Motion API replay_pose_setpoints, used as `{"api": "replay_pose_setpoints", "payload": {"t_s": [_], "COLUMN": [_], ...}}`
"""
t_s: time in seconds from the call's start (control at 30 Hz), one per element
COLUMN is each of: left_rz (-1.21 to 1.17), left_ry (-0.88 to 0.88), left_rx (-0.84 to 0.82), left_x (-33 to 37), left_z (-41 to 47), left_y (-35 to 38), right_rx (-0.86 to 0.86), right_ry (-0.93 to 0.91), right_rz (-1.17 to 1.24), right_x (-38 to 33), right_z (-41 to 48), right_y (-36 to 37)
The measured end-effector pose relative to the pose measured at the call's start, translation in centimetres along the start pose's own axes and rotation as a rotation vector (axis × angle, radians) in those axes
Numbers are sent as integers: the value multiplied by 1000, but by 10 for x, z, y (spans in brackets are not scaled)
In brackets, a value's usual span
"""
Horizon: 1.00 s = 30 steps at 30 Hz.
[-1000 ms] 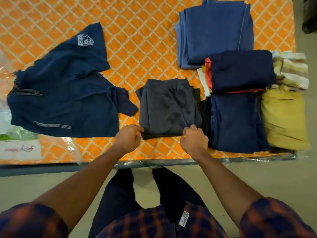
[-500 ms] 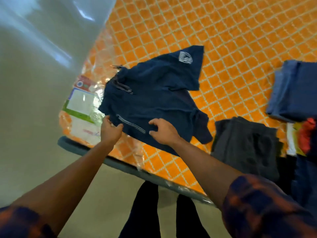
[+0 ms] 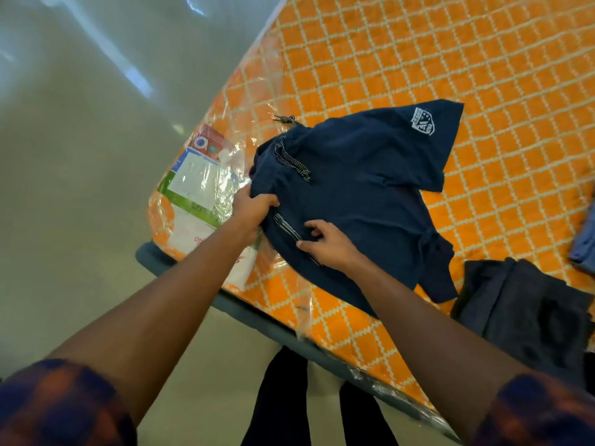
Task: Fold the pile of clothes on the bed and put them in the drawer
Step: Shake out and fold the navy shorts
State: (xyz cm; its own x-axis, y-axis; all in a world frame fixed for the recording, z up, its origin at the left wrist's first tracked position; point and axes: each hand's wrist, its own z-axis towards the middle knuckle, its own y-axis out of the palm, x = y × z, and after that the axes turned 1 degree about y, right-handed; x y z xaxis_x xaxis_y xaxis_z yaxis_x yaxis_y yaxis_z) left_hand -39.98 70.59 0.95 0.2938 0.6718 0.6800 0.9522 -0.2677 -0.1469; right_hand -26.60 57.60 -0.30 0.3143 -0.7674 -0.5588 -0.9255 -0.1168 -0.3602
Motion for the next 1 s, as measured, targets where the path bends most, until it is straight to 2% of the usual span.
{"api": "replay_pose_setpoints", "payload": {"t_s": [0.1,0.2,0.3,0.33,0.37,0.43,0.47,0.53,0.6,0.73,0.8,0.9,1.0], "left_rz": [129,338,510,548,582,629,653,684,706,789,740,667,648], "left_ry": [270,545,713,737,757,811,815,774,747,819,867,920,932], "left_rx": [-23,-271,-433,-450,-447,-436,-450,-462,-415,-152,-35,168,364], "left_x": [17,39,75,89,104,142,154,176,186,198,200,195,189], "left_z": [-34,-67,-105,-118,-132,-170,-186,-224,-258,-323,-348,-396,-441], "left_y": [-4,-13,-25,-31,-38,-56,-66,-85,-105,-135,-150,-172,-198], "right_rx": [211,442,546,499,371,-49,-215,-382,-419,-419,-385,-302,-151], "right_ry": [-136,-376,-704,-770,-805,-822,-770,-695,-656,-661,-689,-826,-968], "right_rz": [158,244,85,38,35,-47,-186,-404,-533,-827,-815,-684,-801], "right_x": [-10,-35,-81,-104,-128,-181,-203,-239,-262,-270,-267,-263,-266], "right_z": [-27,-54,-75,-88,-102,-134,-145,-164,-184,-228,-244,-266,-282], "right_y": [-3,-20,-57,-72,-87,-111,-116,-125,-128,-120,-112,-97,-89]}}
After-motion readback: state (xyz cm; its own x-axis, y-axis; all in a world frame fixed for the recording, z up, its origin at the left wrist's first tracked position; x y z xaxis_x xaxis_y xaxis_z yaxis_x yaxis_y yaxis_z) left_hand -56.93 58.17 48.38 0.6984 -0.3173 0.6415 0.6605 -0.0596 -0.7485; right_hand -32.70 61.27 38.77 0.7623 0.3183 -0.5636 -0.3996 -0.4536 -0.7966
